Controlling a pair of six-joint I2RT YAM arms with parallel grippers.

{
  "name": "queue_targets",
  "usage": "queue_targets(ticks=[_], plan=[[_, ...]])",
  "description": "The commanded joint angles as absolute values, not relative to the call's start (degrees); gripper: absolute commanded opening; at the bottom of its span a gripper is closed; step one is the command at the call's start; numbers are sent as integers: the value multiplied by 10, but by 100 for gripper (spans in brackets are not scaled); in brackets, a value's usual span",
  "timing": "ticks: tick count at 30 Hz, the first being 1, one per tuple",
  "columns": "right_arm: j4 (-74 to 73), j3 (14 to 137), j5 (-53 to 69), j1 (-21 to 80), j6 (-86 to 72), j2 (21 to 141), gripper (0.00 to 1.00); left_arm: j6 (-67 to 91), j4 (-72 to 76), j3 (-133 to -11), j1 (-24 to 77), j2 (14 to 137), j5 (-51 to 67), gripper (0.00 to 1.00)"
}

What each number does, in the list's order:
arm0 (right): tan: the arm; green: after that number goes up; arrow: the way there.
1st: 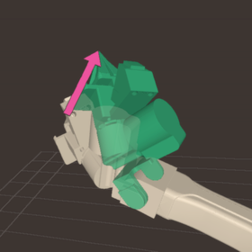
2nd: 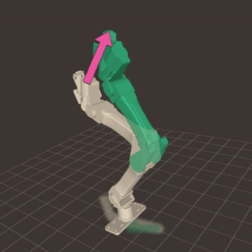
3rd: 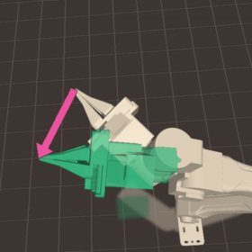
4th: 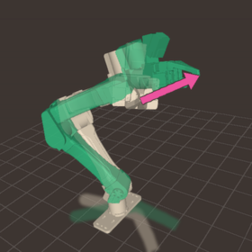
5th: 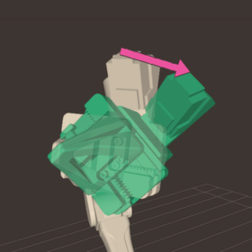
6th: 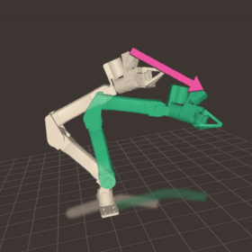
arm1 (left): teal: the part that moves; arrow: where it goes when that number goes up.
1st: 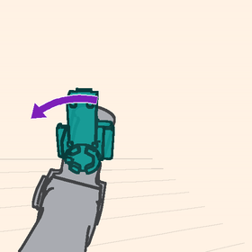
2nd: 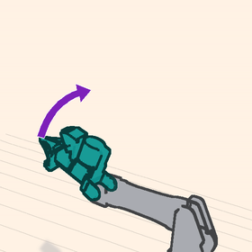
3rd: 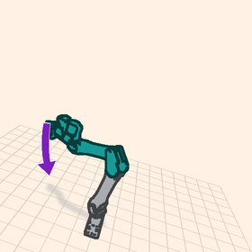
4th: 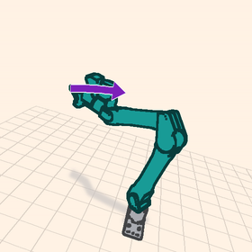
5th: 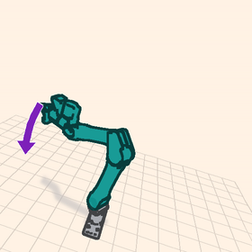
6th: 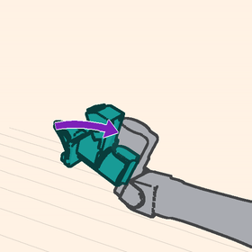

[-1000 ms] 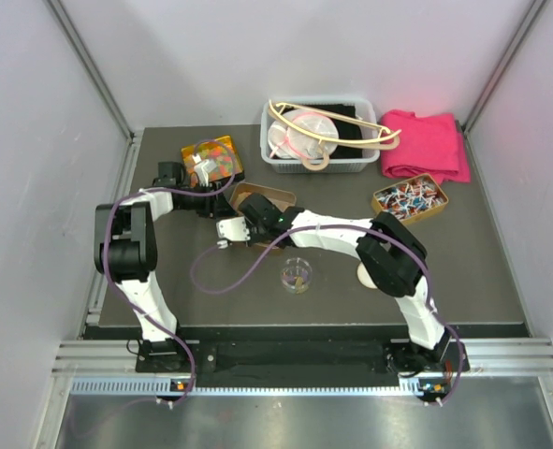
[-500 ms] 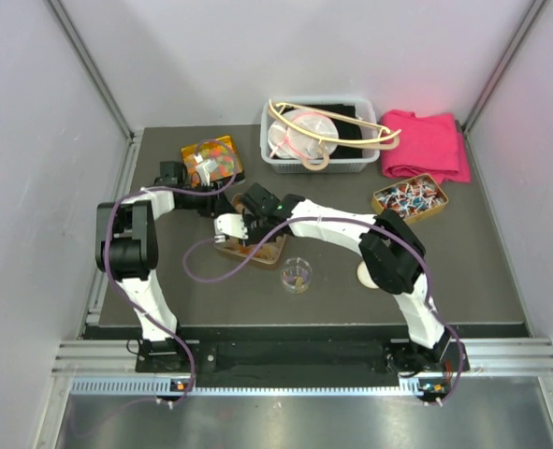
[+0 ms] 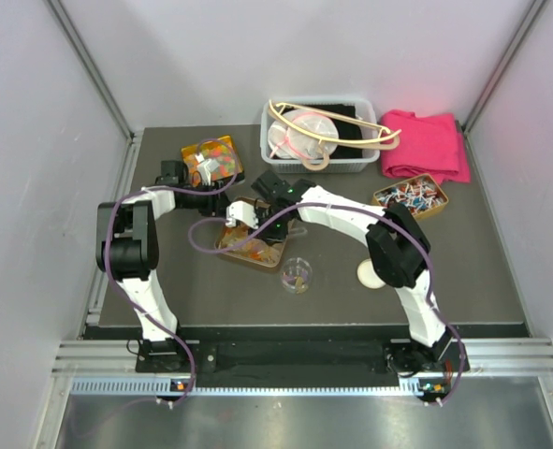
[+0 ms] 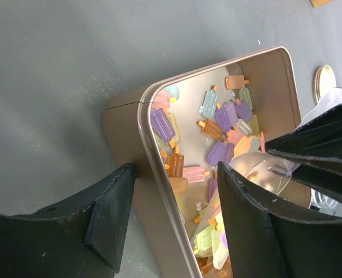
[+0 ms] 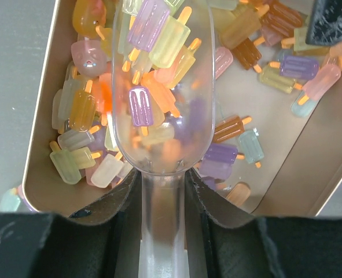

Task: Pack the candies
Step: Scoop the fake candies from the storage box, then place the fake candies in the packing bottle.

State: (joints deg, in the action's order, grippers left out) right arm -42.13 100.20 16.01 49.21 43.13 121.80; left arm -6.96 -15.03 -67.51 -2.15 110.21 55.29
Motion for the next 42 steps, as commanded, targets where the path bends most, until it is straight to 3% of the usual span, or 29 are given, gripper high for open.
queue_targets(ticks=[1, 29, 42], plan=[[-414, 1023, 206, 481, 392, 1209, 0, -69, -145, -690, -21, 1095, 572, 64], [-403, 980, 212, 437, 347, 1082, 0, -2, -134, -778, -54, 1061, 615, 64], [-398, 820, 199, 417, 366, 950, 0, 33, -128, -785, -94, 1009, 638, 66]])
